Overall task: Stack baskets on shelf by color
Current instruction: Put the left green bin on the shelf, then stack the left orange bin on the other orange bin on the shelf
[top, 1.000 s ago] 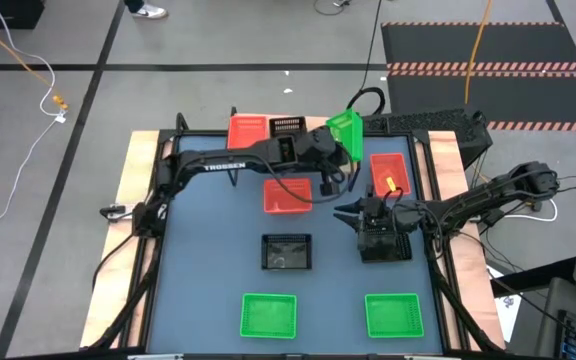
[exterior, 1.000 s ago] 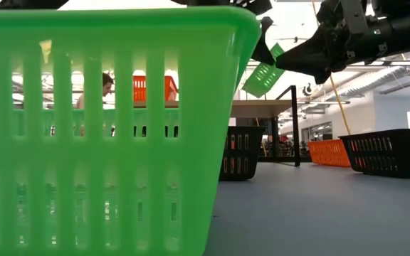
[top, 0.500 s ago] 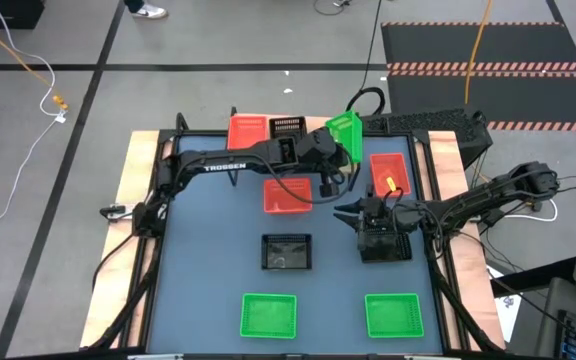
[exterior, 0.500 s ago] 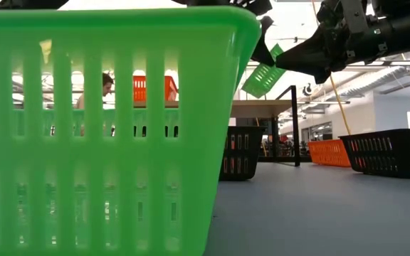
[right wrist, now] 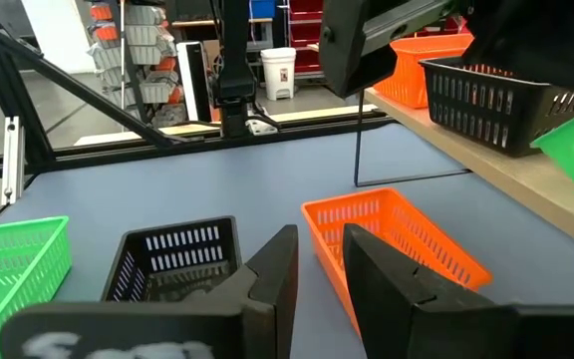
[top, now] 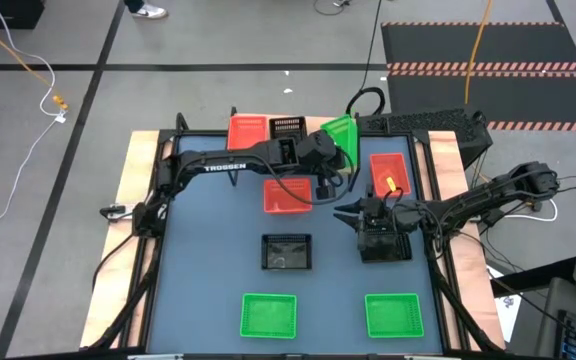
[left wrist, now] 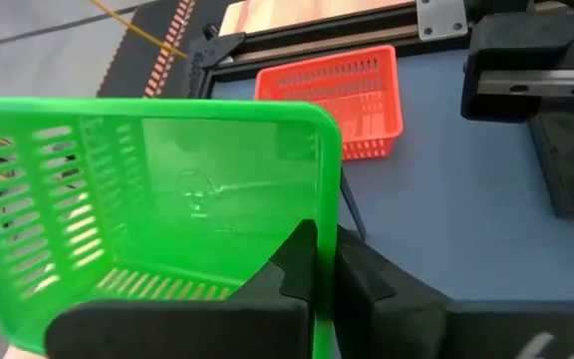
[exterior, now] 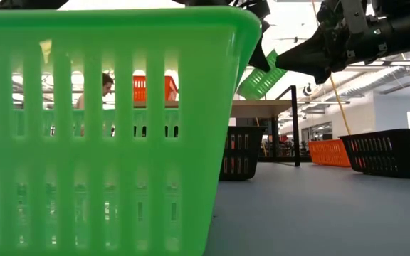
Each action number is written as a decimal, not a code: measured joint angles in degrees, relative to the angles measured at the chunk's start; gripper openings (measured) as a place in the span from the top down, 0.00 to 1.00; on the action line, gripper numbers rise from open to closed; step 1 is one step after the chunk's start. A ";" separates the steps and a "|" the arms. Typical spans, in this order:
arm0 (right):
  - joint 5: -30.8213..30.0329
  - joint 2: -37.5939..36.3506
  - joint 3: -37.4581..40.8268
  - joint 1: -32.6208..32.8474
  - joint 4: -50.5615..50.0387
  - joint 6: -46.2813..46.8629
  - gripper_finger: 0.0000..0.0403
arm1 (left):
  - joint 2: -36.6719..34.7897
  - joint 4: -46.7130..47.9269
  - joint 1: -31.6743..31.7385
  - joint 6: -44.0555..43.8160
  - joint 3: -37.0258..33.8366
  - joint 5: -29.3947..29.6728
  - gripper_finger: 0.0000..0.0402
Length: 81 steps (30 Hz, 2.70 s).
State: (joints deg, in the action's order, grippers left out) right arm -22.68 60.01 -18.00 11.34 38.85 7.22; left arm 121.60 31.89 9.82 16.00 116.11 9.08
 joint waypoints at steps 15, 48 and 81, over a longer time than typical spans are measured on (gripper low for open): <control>0.00 0.00 0.00 0.02 -0.09 0.02 0.80 | -0.05 1.69 0.00 -0.16 0.00 0.02 0.96; 0.20 0.00 0.00 0.02 -0.09 0.24 0.80 | -0.09 4.32 0.21 -1.13 -0.04 3.41 0.87; 0.22 -0.02 0.00 0.02 -0.09 0.49 0.80 | -1.92 4.94 -0.08 3.63 -0.04 9.34 0.79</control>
State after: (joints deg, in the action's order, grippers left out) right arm -22.46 59.99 -18.00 11.35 38.76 7.71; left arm 119.68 36.83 9.74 19.63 116.07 18.42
